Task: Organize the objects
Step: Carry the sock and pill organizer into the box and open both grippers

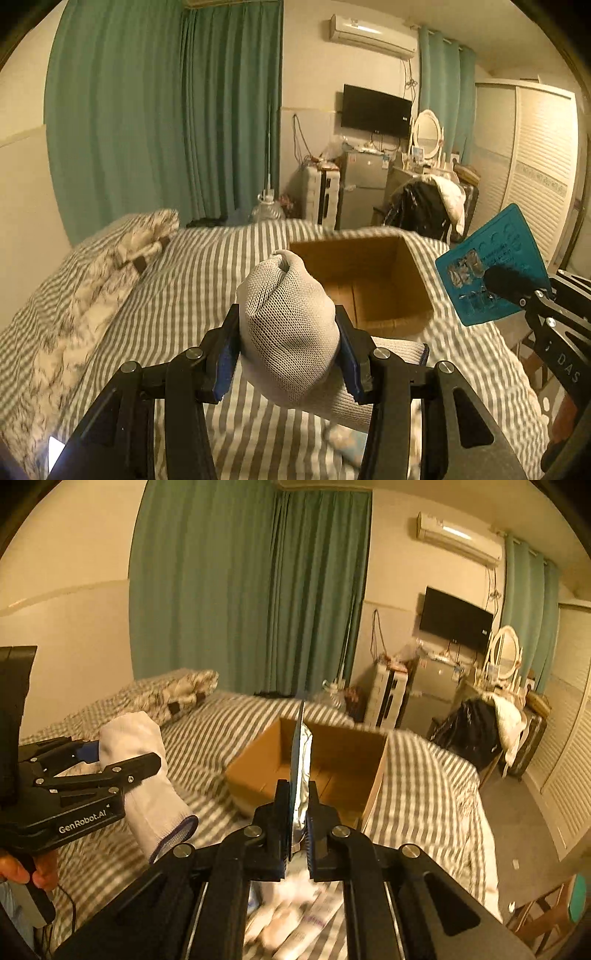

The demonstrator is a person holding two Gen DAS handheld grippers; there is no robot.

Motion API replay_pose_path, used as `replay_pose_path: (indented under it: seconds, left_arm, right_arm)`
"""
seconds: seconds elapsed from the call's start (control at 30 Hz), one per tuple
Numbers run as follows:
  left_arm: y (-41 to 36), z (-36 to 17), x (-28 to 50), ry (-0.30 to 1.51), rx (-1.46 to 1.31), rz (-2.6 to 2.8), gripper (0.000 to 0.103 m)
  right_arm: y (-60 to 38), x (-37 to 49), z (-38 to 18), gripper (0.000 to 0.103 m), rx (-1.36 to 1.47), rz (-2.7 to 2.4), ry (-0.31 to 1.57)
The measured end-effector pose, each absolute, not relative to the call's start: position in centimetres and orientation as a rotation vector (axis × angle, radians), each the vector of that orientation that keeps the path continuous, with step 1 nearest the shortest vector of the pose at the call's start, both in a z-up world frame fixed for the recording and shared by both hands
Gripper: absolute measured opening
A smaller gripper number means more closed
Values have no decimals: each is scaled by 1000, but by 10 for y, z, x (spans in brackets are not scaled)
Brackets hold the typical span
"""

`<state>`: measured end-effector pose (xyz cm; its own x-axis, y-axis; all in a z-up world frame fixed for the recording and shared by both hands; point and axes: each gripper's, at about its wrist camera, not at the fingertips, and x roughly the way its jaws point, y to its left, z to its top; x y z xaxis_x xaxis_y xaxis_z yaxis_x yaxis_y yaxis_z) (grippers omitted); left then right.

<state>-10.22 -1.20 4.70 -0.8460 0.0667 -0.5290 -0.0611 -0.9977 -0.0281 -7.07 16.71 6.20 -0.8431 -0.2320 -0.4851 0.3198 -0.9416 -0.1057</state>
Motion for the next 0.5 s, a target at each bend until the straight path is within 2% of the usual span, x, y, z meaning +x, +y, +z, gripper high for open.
replay_pose_path:
  seconds: [0.2, 0.5]
  left_arm:
    - [1, 47, -168, -16, -846, 2958, 48]
    - [23, 1, -252, 16, -907, 2932, 48]
  right_arm:
    - [171, -132, 66, 7, 696, -2769, 249]
    - [176, -232, 17, 7, 857, -2733, 208]
